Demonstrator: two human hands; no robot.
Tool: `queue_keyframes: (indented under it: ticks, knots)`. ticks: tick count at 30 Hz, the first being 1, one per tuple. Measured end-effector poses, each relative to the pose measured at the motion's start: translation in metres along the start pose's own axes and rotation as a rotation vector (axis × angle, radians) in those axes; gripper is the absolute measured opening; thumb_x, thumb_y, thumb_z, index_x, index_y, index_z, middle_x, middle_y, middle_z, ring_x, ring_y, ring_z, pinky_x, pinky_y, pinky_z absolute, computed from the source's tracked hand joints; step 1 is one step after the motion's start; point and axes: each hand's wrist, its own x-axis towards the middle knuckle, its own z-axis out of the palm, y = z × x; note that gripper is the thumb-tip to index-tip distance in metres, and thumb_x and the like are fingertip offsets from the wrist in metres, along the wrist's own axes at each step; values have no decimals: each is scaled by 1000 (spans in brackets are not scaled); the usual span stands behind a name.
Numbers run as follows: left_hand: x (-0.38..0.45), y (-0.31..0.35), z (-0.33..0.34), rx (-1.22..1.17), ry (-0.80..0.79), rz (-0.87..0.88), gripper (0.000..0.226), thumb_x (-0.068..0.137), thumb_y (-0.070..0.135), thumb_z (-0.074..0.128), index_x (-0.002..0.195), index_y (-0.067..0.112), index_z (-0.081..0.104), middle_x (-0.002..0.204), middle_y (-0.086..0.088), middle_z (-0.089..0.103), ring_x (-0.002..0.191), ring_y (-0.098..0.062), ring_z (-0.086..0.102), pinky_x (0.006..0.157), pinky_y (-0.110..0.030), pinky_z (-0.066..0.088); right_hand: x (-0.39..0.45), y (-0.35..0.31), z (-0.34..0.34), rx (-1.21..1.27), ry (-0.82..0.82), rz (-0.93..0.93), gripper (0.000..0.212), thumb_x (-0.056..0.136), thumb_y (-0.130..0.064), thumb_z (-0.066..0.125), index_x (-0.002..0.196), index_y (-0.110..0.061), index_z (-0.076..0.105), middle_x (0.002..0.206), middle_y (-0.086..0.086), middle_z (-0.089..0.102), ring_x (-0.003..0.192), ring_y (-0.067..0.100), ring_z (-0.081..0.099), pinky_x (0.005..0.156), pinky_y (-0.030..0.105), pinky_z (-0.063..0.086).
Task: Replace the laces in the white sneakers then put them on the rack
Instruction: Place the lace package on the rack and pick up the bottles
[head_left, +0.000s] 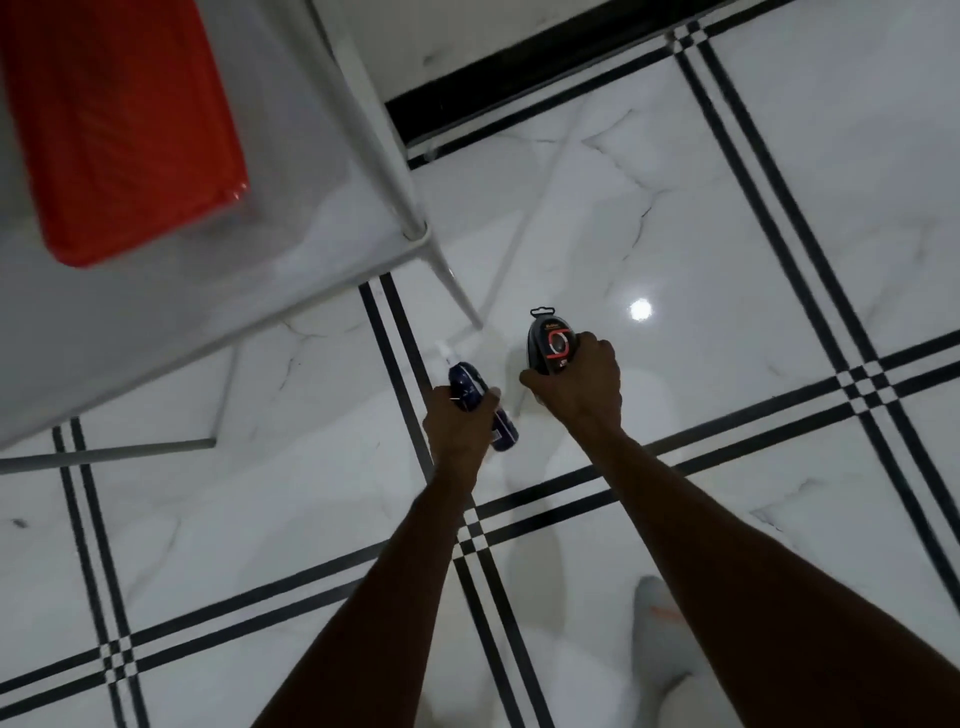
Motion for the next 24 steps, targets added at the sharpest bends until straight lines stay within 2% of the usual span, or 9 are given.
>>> queue_keyframes:
  ticks: [3,6,9,12,15,17,21,23,24]
  knots:
    - [-47,33,-16,-45,-61,46,44,85,28,81,119,8,60,107,-4,70,88,-12,68,62,-10,48,-21,-17,-52,30,14,-11,73,56,-46,81,114,-10,56,108,7,56,99,25,59,81,41,57]
    - [-100,87,-38,-96,-90,100,40,85,20,81,118,10,62,104,-3,72,95,-18,70,76,-24,56,-50,-52,-114,49,33,-25,70,56,-45,80,113,-11,57,105,6,56,96,24,59,80,41,57]
    - [-155,152,-61,-141,-102,169,31,88,16,78,114,14,62,100,0,71,92,-19,71,67,-18,54,-75,-94,-175,96,50,-66,67,52,-51,76,106,-14,59,98,3,60,89,21,61,75,40,59]
    - [-210,225,-86,-161,-111,292,28,89,16,77,110,21,60,99,8,69,90,-10,70,74,-21,53,-98,-143,-240,154,72,-115,61,48,-55,71,98,-21,59,89,-2,63,81,17,64,69,40,60]
    - [-262,302,-115,-210,-118,409,30,90,14,76,114,20,60,102,11,68,84,9,66,67,-9,49,-124,-203,-315,245,103,-212,45,53,-46,74,87,-23,58,80,-4,65,72,11,65,63,35,60]
    - [-296,355,-136,-242,-109,486,34,90,18,77,119,21,60,108,11,69,89,10,65,69,-8,50,-144,-245,-365,291,124,-283,34,59,-32,80,83,-19,59,76,-2,65,68,10,65,58,30,56]
    - [-353,464,-191,-310,-26,648,35,86,23,80,116,24,63,107,12,71,95,5,67,77,-11,53,-184,-334,-455,348,164,-420,47,64,-32,85,101,-25,57,91,-12,63,81,1,61,62,13,44]
    - [-367,496,-209,-351,6,684,32,85,23,81,113,24,64,103,11,73,92,3,69,81,-18,57,-191,-359,-477,378,175,-461,50,66,-31,86,103,-27,53,95,-11,63,83,0,60,62,10,42]
    - [-377,516,-226,-364,31,713,32,86,22,80,114,23,64,102,11,73,91,5,68,81,-16,56,-200,-380,-492,378,184,-497,51,66,-31,86,104,-27,52,95,-9,63,83,2,61,63,11,42]
